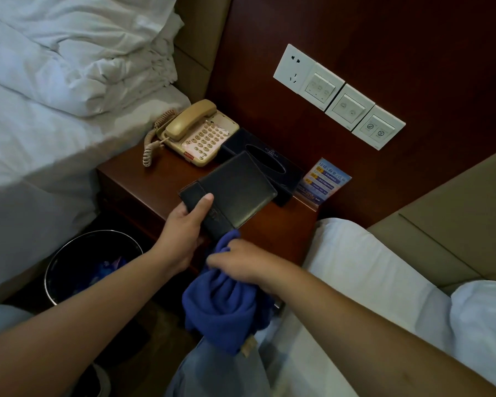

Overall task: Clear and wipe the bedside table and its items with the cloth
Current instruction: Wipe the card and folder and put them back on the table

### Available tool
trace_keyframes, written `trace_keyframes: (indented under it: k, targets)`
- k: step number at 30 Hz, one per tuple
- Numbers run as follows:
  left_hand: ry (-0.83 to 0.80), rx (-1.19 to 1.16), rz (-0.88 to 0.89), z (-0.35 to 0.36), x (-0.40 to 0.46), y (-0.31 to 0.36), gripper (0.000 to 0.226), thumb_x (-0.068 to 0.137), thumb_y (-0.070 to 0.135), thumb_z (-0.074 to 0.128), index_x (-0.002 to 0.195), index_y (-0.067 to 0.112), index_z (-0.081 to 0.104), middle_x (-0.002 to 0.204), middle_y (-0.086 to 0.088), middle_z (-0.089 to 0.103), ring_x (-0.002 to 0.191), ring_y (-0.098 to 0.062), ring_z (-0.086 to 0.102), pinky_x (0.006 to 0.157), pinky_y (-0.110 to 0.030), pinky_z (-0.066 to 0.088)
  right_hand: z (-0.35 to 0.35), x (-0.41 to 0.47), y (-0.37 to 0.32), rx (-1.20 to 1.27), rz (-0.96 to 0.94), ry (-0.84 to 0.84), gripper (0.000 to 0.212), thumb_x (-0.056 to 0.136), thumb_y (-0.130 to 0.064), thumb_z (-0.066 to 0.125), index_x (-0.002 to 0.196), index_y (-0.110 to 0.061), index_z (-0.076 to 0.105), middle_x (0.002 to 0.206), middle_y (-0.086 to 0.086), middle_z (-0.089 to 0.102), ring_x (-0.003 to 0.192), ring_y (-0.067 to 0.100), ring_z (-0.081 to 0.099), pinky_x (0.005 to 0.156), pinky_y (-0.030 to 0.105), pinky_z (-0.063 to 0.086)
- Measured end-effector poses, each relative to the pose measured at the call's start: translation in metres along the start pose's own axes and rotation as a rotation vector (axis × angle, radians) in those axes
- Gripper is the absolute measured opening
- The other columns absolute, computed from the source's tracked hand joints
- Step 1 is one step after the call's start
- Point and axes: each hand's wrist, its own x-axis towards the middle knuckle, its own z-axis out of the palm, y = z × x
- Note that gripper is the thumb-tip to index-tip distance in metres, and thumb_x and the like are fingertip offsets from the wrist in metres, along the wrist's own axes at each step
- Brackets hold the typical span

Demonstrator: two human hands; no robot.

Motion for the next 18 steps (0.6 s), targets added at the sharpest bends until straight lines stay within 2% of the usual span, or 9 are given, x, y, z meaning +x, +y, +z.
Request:
trace_keyframes:
  k: [2, 4, 7, 8, 11, 13, 15, 17, 18]
  targets:
    - [0.005, 0.037, 0.014, 0.000, 0.000, -0.002, 0.021, 0.102, 0.027, 0.062, 0.121, 0.021, 0.067, 0.113, -0.003, 0.078, 0.108, -0.022, 0.074, 0.088, -0.038, 0.060, 0.003, 0.001, 0.001, 0.062, 0.004, -0.054, 0.011, 0.078, -0.027, 0.065, 0.072, -0.021, 0.057, 0.067, 0.001, 0.062, 0.067, 0.020, 0.062, 0.065, 0.032, 0.047]
    - [-0.008, 0.091, 0.035, -0.002, -0.002, -0.001, 0.020, 0.102, 0.025, 0.062, 0.121, 0.022, 0.068, 0.114, -0.002, 0.078, 0.109, -0.022, 0.074, 0.094, -0.043, 0.058, -0.011, 0.000, 0.005, 0.142, 0.017, -0.055, 0.010, 0.078, -0.024, 0.062, 0.071, -0.019, 0.057, 0.059, 0.000, 0.061, 0.058, 0.018, 0.060, 0.061, 0.030, 0.047]
    - [-0.097, 0.257, 0.078, -0.009, -0.006, -0.001, 0.026, 0.101, 0.029, 0.064, 0.127, 0.031, 0.065, 0.120, 0.002, 0.076, 0.112, -0.018, 0.072, 0.098, -0.045, 0.057, -0.052, -0.002, 0.014, 0.249, 0.072, 0.104, 0.023, 0.095, -0.022, 0.057, 0.072, -0.016, 0.058, 0.051, -0.003, 0.061, 0.047, 0.012, 0.059, 0.047, 0.020, 0.044]
    - [-0.117, 0.308, 0.086, -0.010, -0.008, -0.001, 0.026, 0.100, 0.031, 0.064, 0.125, 0.036, 0.064, 0.120, 0.006, 0.076, 0.112, -0.015, 0.072, 0.097, -0.042, 0.057, -0.068, -0.002, 0.019, 0.303, 0.099, 0.177, 0.022, 0.096, -0.024, 0.057, 0.076, -0.015, 0.060, 0.056, 0.000, 0.065, 0.050, 0.014, 0.062, 0.049, 0.022, 0.047]
    - [-0.110, 0.408, 0.123, -0.013, -0.011, -0.001, 0.023, 0.099, 0.036, 0.064, 0.121, 0.045, 0.063, 0.113, 0.018, 0.076, 0.107, -0.003, 0.071, 0.092, -0.028, 0.057, -0.106, -0.007, 0.024, 0.319, 0.053, 0.403, 0.017, 0.092, -0.027, 0.063, 0.093, -0.010, 0.066, 0.084, 0.014, 0.073, 0.077, 0.030, 0.071, 0.073, 0.043, 0.059]
    - [-0.111, 0.477, 0.136, -0.013, -0.012, -0.003, 0.020, 0.099, 0.036, 0.065, 0.117, 0.043, 0.064, 0.104, 0.022, 0.076, 0.098, 0.001, 0.072, 0.087, -0.025, 0.060, -0.118, -0.016, 0.018, 0.106, -0.078, 0.523, 0.017, 0.091, -0.031, 0.061, 0.096, -0.014, 0.061, 0.095, 0.016, 0.070, 0.085, 0.033, 0.069, 0.079, 0.048, 0.058]
    - [-0.149, 0.538, 0.131, -0.011, -0.015, -0.004, 0.017, 0.099, 0.034, 0.065, 0.115, 0.038, 0.065, 0.099, 0.019, 0.078, 0.091, -0.003, 0.075, 0.084, -0.030, 0.063, -0.120, -0.029, 0.004, -0.306, -0.252, 0.609, 0.021, 0.088, -0.041, 0.058, 0.098, -0.023, 0.054, 0.109, 0.009, 0.060, 0.085, 0.029, 0.063, 0.073, 0.044, 0.052]
    - [-0.209, 0.630, 0.160, -0.008, -0.019, -0.004, 0.021, 0.099, 0.035, 0.065, 0.120, 0.033, 0.067, 0.100, 0.010, 0.079, 0.087, -0.010, 0.077, 0.082, -0.037, 0.064, -0.112, -0.037, -0.013, -0.691, -0.360, 0.600, 0.027, 0.087, -0.043, 0.057, 0.111, -0.032, 0.053, 0.126, 0.001, 0.045, 0.089, 0.028, 0.059, 0.073, 0.040, 0.045]
    - [-0.234, 0.685, 0.192, -0.007, -0.020, -0.004, 0.023, 0.099, 0.036, 0.065, 0.121, 0.030, 0.068, 0.099, 0.007, 0.080, 0.086, -0.012, 0.077, 0.079, -0.040, 0.064, -0.104, -0.037, -0.021, -0.847, -0.380, 0.562, 0.038, 0.088, -0.043, 0.058, 0.124, -0.035, 0.053, 0.132, 0.000, 0.040, 0.093, 0.028, 0.059, 0.074, 0.038, 0.043]
